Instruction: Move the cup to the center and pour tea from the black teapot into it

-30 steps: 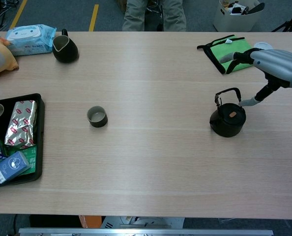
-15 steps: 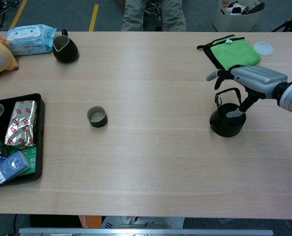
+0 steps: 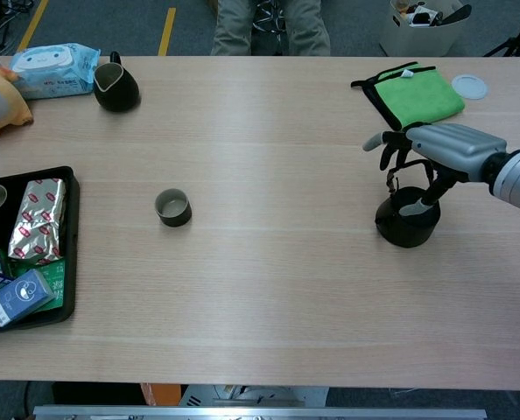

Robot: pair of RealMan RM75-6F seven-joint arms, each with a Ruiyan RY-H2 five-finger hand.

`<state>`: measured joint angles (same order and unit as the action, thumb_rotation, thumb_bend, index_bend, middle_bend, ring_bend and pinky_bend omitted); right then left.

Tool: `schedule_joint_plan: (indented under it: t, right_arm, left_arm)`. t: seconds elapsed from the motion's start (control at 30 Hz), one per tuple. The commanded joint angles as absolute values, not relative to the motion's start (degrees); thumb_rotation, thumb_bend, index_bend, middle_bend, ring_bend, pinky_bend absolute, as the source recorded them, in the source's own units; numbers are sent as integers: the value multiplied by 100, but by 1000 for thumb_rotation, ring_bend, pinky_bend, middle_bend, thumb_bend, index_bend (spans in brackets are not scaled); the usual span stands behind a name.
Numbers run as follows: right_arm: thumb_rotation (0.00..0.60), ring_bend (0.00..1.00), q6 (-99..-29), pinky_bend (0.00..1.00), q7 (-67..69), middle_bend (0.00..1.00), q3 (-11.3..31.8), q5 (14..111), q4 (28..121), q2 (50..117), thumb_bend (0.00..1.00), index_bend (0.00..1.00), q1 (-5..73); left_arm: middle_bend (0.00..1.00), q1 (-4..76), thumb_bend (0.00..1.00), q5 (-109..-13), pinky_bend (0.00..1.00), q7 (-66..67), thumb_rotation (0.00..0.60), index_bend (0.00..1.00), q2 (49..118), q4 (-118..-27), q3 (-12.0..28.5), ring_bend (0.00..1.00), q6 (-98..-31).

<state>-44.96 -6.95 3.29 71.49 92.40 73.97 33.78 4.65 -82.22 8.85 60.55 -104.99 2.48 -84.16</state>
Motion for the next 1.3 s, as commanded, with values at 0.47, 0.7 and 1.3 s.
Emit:
schedule_joint_plan:
  t: [0.47,0.7,1.3]
  right_arm:
    - [600,468,-4986,0,-465,405,-150,7808,10097,6652,0,171,2978]
    - [600,469,-5165,0,-528,406,-462,8102,10305,6349,0,184,2754]
    - [600,399,-5187,0,-733,430,-600,8163,10177,6418,0,391,2609]
  left_arm:
    - [187,467,266,-8250,82,848,600,144,6068,-10473,219,154,-8392]
    - [187,436,267,-8282,82,804,600,144,6030,-10516,166,154,-8387]
    - [186,337,266,-8410,82,643,600,144,5904,-10610,93,154,-8495]
